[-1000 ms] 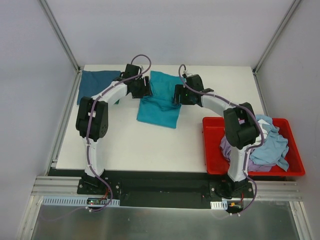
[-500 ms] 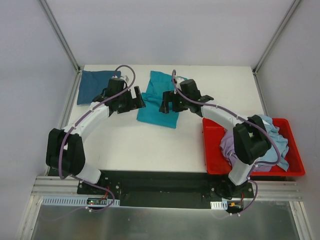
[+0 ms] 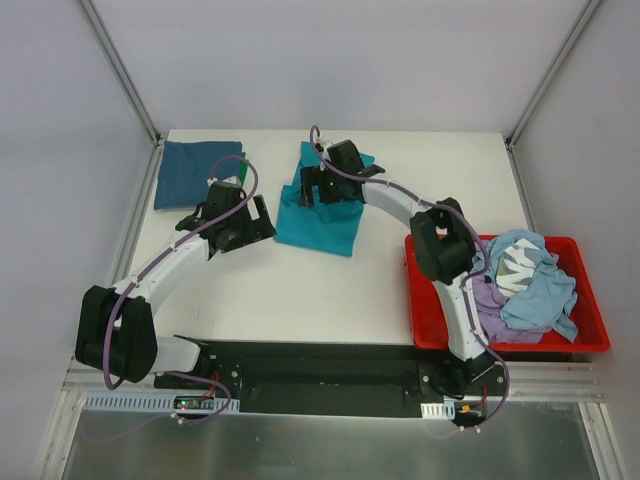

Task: Fold and stack the t-shirts
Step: Fold the folded rectangular tshirt in 1/3 of the way

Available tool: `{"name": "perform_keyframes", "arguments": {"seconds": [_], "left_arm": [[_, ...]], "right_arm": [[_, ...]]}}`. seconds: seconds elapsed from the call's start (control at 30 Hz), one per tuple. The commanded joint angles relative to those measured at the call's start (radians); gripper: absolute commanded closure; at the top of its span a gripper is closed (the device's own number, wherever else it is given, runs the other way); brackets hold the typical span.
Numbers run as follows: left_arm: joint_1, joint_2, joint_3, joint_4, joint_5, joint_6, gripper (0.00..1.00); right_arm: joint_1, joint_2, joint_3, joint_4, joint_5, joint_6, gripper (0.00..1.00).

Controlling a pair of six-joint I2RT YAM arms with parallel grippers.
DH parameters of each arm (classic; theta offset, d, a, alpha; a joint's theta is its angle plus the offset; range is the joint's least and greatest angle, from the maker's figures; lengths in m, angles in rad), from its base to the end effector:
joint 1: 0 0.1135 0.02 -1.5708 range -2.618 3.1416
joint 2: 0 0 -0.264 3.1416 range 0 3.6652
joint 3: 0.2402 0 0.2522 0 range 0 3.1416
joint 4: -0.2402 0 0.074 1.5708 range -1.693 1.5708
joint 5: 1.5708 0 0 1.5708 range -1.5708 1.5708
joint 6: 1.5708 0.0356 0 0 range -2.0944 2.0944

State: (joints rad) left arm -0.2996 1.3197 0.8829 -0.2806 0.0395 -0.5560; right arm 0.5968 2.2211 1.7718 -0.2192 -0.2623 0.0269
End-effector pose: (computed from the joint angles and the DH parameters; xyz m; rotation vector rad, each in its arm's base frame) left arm 0.2712 -0.0853 0.2479 -0.2779 2.3197 -0.4826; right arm 0.4180 0.2951 0.2041 -0.7819 2.1503 0.6261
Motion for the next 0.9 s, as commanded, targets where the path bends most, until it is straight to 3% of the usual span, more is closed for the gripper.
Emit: {"name": "perform_keyframes", "arguments": {"seconds": [0.0, 0.13, 0.23, 0.33, 0.6, 0.7, 0.87], "left_arm": [[0.004, -0.010, -0.001, 0.014, -0.029, -0.013, 0.01], [0.004, 0.004, 0.005, 0.014, -0.009, -0.009, 0.01], [0.004, 0.015, 0.007, 0.014, -0.003, -0.008, 0.01], [0.004, 0.041, 0.027, 0.015, 0.003, -0.016, 0.01], [0.010, 0.243, 0.154, 0.034, 0.102, -0.044, 0.01], [0.023, 0.341, 0.206, 0.032, 0.135, -0.059, 0.10], [0.033, 0.453, 0.255, 0.034, 0.195, -0.093, 0.30]], "right_arm": [[-0.060, 0.092, 0.228, -0.083, 0.109, -0.119, 0.04], [-0.091, 0.141, 0.403, -0.164, 0.129, -0.179, 0.04], [-0.091, 0.076, 0.381, -0.183, 0.124, -0.232, 0.04], [-0.086, -0.055, 0.220, -0.149, 0.114, -0.271, 0.04], [-0.002, -0.470, -0.438, 0.026, 0.156, -0.294, 0.04], [0.056, -0.547, -0.596, 0.060, 0.222, -0.346, 0.04], [0.100, -0.542, -0.663, 0.057, 0.290, -0.443, 0.03]]}}
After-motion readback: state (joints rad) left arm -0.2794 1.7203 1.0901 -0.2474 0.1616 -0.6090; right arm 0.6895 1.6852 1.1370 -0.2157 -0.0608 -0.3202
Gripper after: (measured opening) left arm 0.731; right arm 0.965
